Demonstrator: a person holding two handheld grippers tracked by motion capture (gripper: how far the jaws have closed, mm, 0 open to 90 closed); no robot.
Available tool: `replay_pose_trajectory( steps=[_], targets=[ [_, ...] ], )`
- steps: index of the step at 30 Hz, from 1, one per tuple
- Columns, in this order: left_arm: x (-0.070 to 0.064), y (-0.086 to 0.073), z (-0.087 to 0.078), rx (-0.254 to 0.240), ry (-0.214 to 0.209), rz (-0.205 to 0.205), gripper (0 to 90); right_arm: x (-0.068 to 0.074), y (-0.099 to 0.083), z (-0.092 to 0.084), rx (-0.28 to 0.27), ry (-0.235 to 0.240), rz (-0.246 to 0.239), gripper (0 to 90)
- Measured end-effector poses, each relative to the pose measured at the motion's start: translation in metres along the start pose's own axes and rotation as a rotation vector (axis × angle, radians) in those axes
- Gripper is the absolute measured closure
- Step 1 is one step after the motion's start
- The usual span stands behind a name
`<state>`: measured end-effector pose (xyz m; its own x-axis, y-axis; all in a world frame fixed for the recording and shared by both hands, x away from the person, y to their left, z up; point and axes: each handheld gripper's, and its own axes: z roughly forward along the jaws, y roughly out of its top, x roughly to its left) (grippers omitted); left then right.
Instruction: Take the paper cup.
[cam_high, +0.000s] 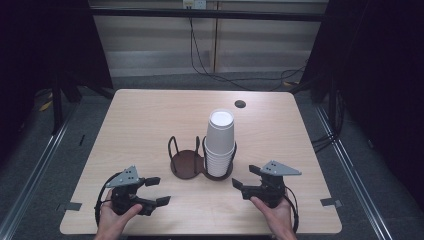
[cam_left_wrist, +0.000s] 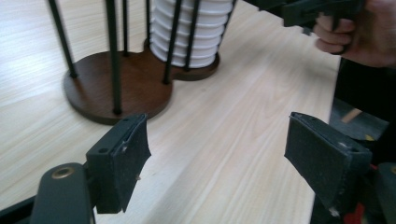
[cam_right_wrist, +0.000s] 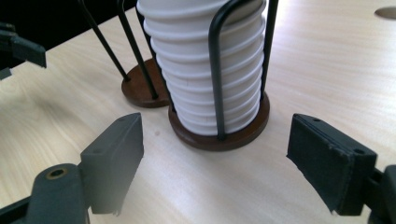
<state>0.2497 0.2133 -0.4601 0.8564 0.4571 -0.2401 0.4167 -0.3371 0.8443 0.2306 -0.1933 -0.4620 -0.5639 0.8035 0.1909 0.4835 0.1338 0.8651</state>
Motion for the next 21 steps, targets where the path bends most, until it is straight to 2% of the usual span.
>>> replay_pose_trajectory(
  steps=[2,4,7,8,12,15,18,21],
  targets=[
    [0.001,0.0,0.0,-0.004,-0.011,-0.016,21.4,0.0,0.0,0.0,0.009,0.002,0.005,19.7],
    [0.004,-0.001,-0.002,-0.009,-0.005,-0.018,21.4,0.001,0.002,-0.001,0.035,0.05,0.014,27.3],
    [0.004,-0.001,-0.002,-0.011,-0.01,-0.022,21.5,0.005,0.005,-0.004,0.024,0.067,0.011,25.5],
    [0.004,0.0,-0.001,-0.007,-0.013,-0.021,21.5,0.006,0.005,-0.003,0.029,0.075,-0.004,25.3],
    [0.004,0.0,-0.001,-0.005,-0.031,-0.013,21.4,0.007,0.006,-0.002,0.048,0.085,-0.008,25.3],
    [0.003,-0.001,-0.002,-0.004,-0.031,-0.01,20.7,0.009,0.008,-0.003,0.043,0.106,-0.035,25.7],
    [0.002,-0.001,-0.004,0.0,-0.027,0.005,20.7,0.011,0.009,-0.006,0.029,0.135,-0.019,26.4],
    [0.002,-0.001,-0.005,-0.004,-0.033,-0.001,20.8,0.011,0.011,-0.008,0.029,0.137,-0.019,28.8]
  ],
)
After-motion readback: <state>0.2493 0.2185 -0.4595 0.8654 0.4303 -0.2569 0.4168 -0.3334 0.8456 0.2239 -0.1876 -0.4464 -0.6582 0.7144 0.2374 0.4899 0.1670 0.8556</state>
